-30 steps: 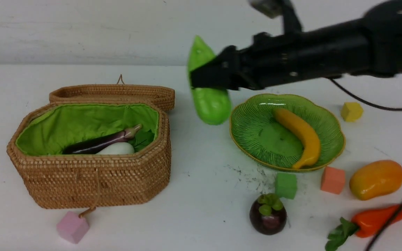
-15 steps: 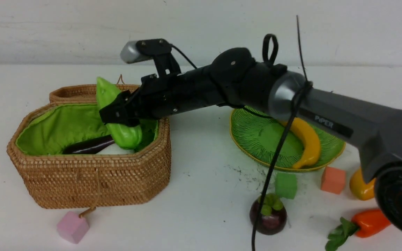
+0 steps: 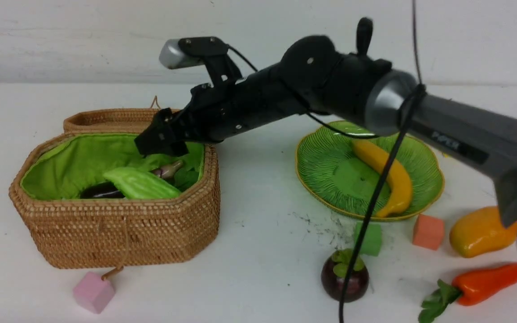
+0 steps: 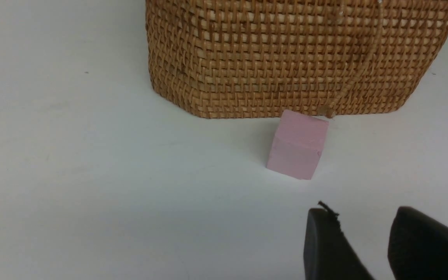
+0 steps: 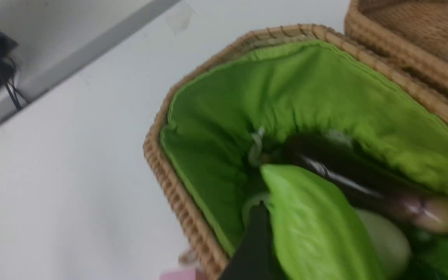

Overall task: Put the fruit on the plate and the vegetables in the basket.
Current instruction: Take a chayote with your right arm and place it on the basket on the left, then use the right arm to grab a mangosteen and put it into the right plate

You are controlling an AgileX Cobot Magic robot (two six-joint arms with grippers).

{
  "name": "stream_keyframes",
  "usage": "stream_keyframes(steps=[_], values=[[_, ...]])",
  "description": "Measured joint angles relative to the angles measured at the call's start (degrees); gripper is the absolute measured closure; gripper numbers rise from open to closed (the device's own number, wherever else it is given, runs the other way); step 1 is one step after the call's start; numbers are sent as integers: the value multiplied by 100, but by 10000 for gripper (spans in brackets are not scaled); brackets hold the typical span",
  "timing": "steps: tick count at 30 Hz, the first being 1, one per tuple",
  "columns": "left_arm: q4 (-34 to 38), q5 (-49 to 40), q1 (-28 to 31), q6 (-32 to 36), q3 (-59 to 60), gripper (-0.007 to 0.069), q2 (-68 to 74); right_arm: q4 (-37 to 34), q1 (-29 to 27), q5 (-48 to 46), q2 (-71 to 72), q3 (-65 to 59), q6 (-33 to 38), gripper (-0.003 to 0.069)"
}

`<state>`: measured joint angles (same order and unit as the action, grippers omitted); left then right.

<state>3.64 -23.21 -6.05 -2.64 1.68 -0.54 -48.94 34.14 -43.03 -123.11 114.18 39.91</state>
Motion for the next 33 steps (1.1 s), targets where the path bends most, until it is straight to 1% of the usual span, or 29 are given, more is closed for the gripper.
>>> stream_keyframes(steps=[1,2,4,6,7,8,9,11,12,14,16,18,20,24,25,26,28,30,33], values=[[0,0,0,0,0,386,0,0,-6,-43,0,0,-58,16],[0,0,0,0,0,386,0,544,-47,-369,208,0,-490,32],[0,0,0,0,0,386,0,1388,-80,-831,526,0,-1097,53],[0,0,0,0,0,386,0,2393,-114,-1511,905,1,-1741,70],[0,0,0,0,0,386,0,2713,-120,-1800,1028,1,-1940,73],[0,0,0,0,0,386,0,2794,-120,-1800,1057,1,-1989,74],[0,0,0,0,0,386,0,3382,-120,-2277,1283,-22,-2333,77],[0,0,0,0,0,386,0,4015,-150,-2649,1612,-241,-2684,78],[0,0,0,0,0,386,0,4095,-149,-2668,1674,-271,-2710,78],[0,0,0,0,0,386,0,4366,-213,-2748,2072,-784,-2893,79],[0,0,0,0,0,386,0,4425,-243,-2682,2370,-1245,-2964,79],[0,0,0,0,0,386,0,4422,-323,-2463,2768,-1977,-3268,79],[0,0,0,0,0,386,0,4422,-431,-2245,3131,-2555,-3723,79],[0,0,0,0,0,386,0,4554,-944,-1738,3884,-4094,-5035,79],[0,0,0,0,0,386,0,4561,-975,-1717,3919,-4173,-5035,79],[0,0,0,0,0,386,0,4603,-1257,-1502,4184,-4852,-5657,79],[0,0,0,0,0,386,0,4572,-1527,-1230,4456,-5506,-6252,79],[0,0,0,0,0,386,0,4451,-1668,-961,4640,-5942,-6448,79],[0,0,0,0,0,386,0,4278,-1640,-681,4721,-6200,-6094,79]])
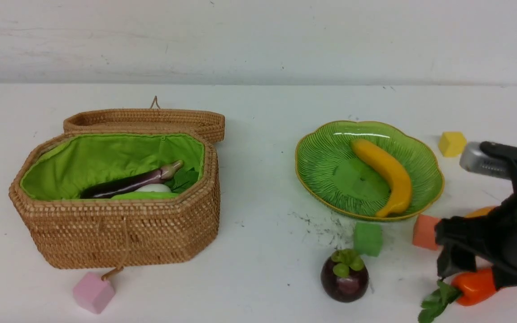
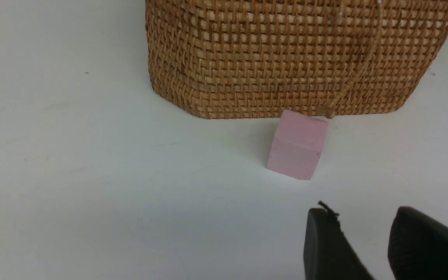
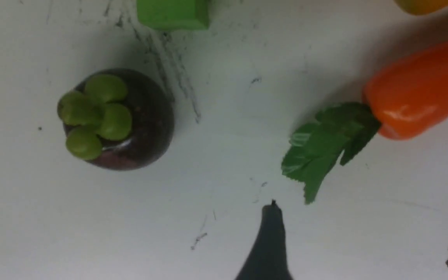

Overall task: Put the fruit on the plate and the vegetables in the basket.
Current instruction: Use the right arm to grab a mangosteen and put it into the right plate

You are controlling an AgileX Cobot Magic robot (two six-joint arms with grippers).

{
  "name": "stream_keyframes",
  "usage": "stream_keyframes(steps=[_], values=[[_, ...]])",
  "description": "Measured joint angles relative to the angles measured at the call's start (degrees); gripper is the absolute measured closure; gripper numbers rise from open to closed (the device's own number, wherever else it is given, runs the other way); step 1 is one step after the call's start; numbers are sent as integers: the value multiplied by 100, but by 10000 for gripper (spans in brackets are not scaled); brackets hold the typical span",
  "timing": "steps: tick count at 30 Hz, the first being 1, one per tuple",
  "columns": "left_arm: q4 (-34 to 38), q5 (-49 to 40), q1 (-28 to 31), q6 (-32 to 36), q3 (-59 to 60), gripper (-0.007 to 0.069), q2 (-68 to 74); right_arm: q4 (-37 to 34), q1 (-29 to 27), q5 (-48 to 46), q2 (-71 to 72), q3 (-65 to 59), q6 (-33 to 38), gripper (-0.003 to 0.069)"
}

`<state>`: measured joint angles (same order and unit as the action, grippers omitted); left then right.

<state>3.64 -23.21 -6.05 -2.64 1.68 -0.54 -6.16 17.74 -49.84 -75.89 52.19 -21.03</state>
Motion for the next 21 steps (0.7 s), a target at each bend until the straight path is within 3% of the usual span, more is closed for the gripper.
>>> stream_keyframes(steps=[3,7,12,21], values=[[0,0,0,0,0,386,0,-532,365,448,-110,61,1106,79],[0,0,0,0,0,386,0,-716,789,575,-587,449,1525,71],[0,0,0,0,0,386,0,-637,1159,667,-1441,991,1538,37],[0,0,0,0,0,386,0,-429,1200,946,-2496,1223,961,33]])
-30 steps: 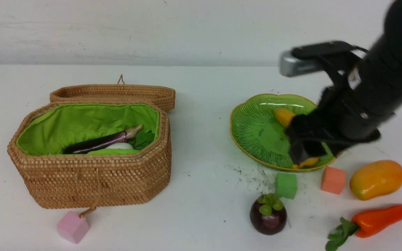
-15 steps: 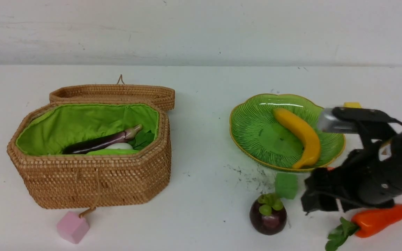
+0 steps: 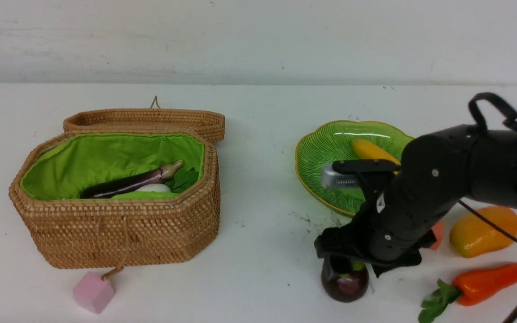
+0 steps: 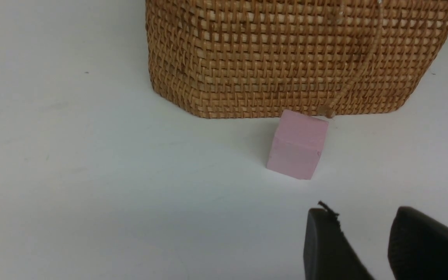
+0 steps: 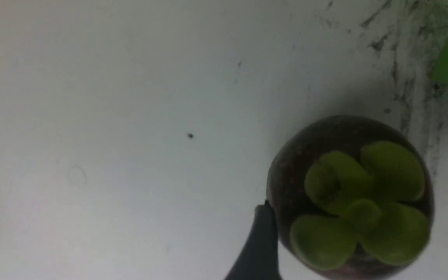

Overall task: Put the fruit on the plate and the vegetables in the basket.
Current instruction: Use the right arm to grab a mangosteen and put it into the right plate

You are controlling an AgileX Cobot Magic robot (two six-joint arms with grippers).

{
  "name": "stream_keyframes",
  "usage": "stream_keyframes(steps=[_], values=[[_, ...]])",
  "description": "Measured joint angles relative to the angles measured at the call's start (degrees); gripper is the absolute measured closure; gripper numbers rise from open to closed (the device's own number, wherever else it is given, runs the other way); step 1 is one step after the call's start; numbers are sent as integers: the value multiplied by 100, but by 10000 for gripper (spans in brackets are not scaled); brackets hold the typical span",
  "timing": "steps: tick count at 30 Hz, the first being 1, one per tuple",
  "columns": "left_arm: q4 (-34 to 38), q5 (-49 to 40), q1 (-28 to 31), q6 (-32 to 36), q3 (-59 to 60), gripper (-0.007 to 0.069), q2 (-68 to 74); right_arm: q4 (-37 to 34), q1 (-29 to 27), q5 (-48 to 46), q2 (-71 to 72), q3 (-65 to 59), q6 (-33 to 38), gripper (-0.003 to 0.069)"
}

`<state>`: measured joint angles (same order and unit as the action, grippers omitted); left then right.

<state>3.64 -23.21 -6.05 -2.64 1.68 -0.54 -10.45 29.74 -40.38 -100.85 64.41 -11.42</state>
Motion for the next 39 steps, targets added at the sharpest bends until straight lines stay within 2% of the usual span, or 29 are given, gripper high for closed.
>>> stream_keyframes(steps=[7,14,17,20,25,28,35,39], values=[[0,0,0,0,0,386,0,-73,0,136,-378,45,-39,80],[0,0,0,0,0,386,0,-73,0,40,-37,335,228,81],[0,0,0,0,0,386,0,-73,-105,-140,162,1047,468,81],[0,0,0,0,0,386,0,-54,-438,-312,72,1828,515,81],[0,0,0,0,0,386,0,-116,-1043,-320,-603,2977,627,81],[0,0,0,0,0,386,0,-138,-1189,-111,-1166,3373,737,81],[0,0,0,0,0,386,0,-158,-1234,739,-2332,3518,781,81],[0,0,0,0,0,386,0,-158,-1234,901,-2594,3518,781,81]])
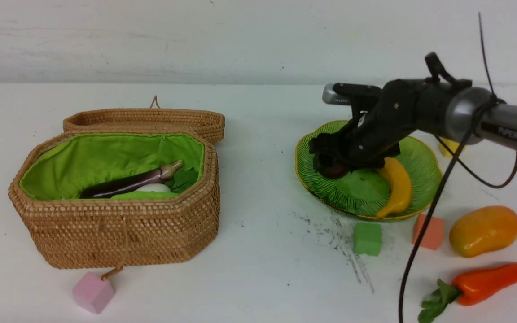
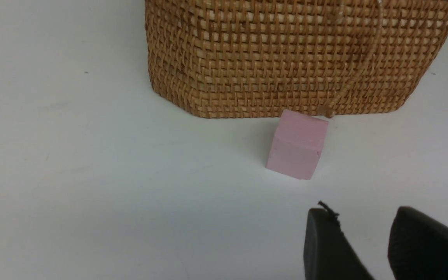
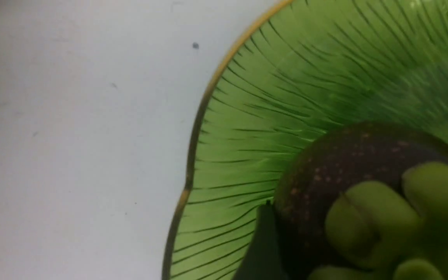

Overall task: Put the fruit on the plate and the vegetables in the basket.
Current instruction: Use the right arm to grab a mangosteen and put it into the right plate

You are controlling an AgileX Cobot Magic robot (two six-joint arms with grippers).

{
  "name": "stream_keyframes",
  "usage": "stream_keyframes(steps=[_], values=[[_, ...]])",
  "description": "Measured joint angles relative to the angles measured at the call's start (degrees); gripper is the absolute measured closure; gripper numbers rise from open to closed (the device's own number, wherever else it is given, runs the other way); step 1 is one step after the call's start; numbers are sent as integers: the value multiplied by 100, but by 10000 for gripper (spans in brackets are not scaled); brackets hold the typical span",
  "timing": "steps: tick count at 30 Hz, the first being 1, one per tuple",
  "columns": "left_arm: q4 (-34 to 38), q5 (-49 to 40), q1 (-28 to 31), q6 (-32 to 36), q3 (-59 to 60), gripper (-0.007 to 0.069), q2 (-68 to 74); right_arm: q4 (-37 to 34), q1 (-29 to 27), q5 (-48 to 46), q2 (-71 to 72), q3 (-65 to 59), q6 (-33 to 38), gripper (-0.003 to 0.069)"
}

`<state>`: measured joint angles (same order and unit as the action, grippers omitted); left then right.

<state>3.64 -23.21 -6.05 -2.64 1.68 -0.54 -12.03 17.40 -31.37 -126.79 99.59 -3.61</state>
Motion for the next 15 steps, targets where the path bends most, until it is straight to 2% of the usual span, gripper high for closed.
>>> stream_keyframes(steps=[4,9,15], values=[[0,0,0,0,0,386,0,0,0,-83,10,6,0,81],[0,0,0,0,0,386,0,-2,0,-629,288,6,0,-17],[0,0,0,0,0,386,0,70,-153,-1347,1287,6,0,1]])
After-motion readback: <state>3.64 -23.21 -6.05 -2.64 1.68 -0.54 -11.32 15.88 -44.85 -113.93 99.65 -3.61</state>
